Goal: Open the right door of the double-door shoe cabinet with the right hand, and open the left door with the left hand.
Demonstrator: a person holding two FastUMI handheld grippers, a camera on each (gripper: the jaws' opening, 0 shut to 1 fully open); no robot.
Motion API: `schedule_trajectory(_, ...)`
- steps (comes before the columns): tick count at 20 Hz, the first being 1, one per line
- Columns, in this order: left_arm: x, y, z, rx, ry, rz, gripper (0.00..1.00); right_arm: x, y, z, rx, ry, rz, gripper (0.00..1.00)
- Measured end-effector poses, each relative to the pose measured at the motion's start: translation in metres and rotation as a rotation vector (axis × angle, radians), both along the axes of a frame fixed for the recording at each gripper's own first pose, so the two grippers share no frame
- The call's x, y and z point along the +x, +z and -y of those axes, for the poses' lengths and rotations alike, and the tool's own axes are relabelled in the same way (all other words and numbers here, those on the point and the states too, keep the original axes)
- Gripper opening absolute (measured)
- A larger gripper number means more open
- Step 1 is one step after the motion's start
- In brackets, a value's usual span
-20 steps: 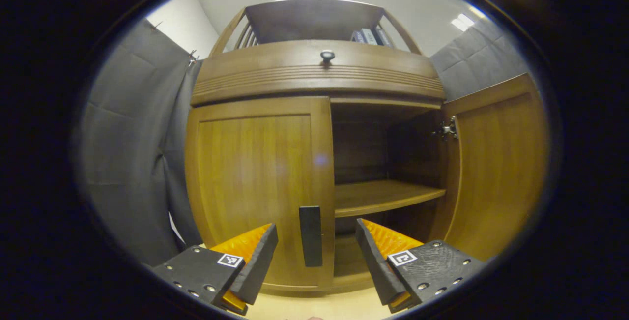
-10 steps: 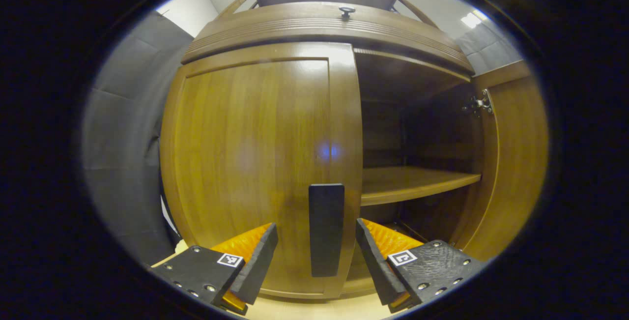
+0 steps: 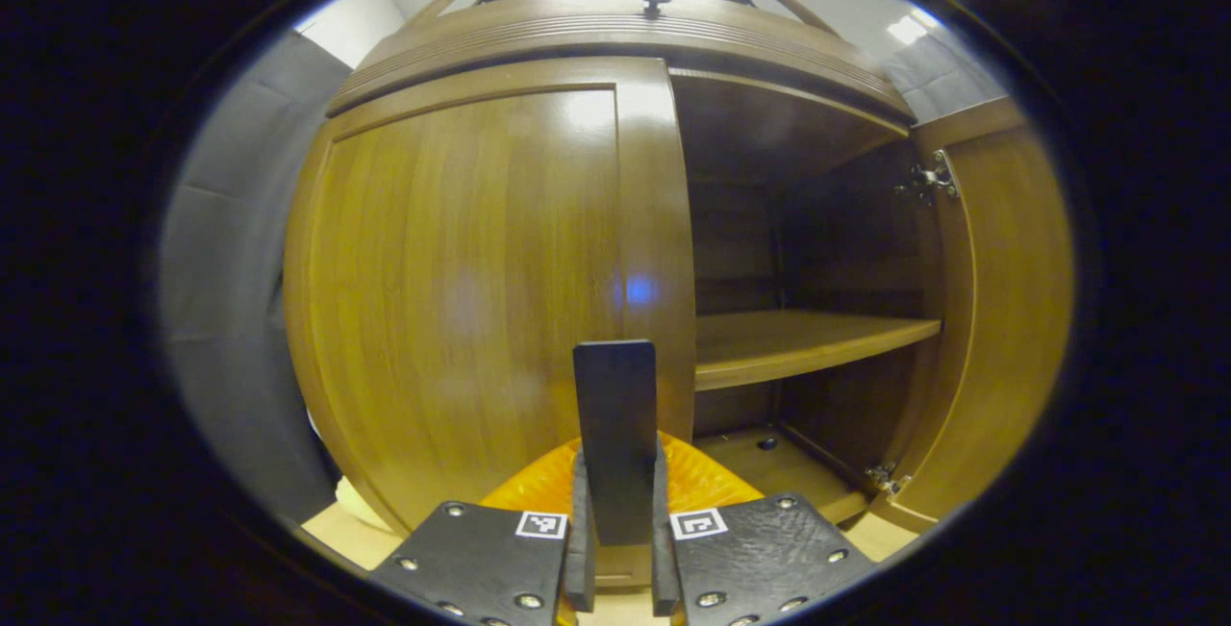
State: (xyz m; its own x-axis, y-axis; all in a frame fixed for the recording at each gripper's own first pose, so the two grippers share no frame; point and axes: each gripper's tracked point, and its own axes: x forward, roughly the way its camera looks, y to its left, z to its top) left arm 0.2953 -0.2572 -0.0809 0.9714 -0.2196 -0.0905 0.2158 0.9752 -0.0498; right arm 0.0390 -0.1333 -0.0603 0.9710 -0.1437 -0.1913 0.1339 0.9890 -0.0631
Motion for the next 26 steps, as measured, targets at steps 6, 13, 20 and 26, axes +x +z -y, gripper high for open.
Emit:
schedule_trajectory(6,-0.007,0.007,-0.006,-0.001,-0.004,-0.026,0.21,0.0,0.002,-0.002,0.023,0.029,0.019,0.94)
schedule_trajectory(13,-0.043,0.018,-0.026,-0.008,0.031,-0.031,0.21,-0.003,0.003,-0.015,0.05,0.11,0.033,0.95)
schedule_trajectory(20,-0.091,0.011,-0.063,-0.008,0.085,-0.035,0.2,-0.011,0.0,-0.026,0.078,0.203,0.036,0.95)
schedule_trajectory(26,-0.118,0.012,-0.09,0.0,0.118,-0.041,0.21,-0.015,-0.008,-0.043,0.106,0.281,0.023,0.94)
